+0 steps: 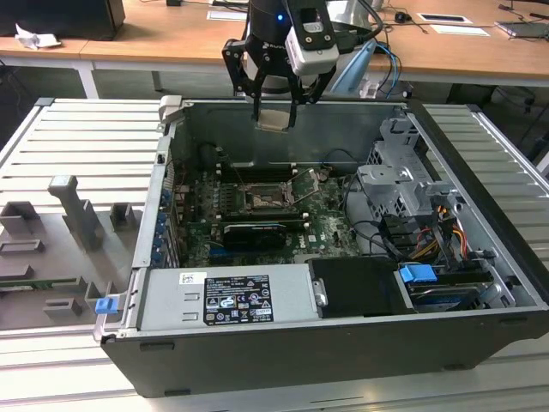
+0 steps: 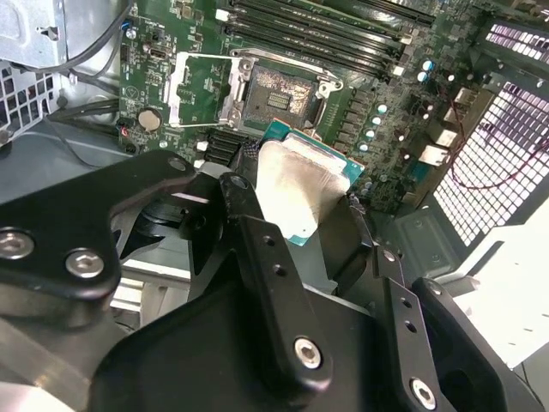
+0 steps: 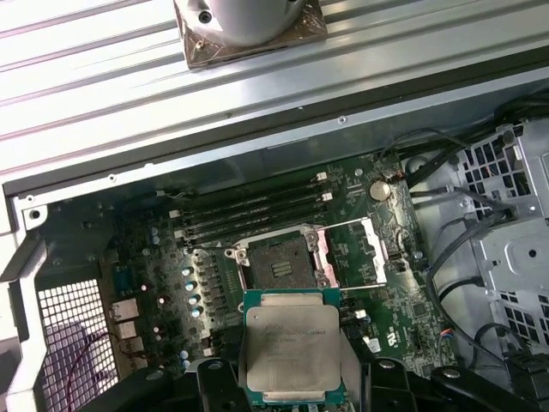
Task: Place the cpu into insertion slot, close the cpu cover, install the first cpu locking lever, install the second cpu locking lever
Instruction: 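Place the cpu into insertion slot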
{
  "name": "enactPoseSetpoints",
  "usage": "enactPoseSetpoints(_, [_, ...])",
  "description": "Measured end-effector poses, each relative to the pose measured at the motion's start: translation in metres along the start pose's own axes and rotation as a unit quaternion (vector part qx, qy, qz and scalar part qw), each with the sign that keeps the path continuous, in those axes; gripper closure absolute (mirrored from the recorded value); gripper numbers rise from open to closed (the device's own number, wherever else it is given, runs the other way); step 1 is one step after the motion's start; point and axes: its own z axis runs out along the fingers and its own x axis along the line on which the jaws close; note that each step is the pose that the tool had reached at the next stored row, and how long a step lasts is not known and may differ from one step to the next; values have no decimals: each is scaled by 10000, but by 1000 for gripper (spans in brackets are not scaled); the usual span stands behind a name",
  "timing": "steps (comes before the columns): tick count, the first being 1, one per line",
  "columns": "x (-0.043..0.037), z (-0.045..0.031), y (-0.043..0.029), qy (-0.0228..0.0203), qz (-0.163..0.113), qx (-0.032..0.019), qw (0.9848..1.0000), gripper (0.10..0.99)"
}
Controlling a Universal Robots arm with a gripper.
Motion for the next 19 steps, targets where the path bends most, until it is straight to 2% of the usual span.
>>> enactPoseSetpoints(9, [0,1,0,-27,305,-5,9995,557])
enactPoseSetpoints(14, [0,4,0,-57,635,-10,9980,557])
enactPoseSetpoints(19, [0,15,-1,-61,676,-12,9977,557])
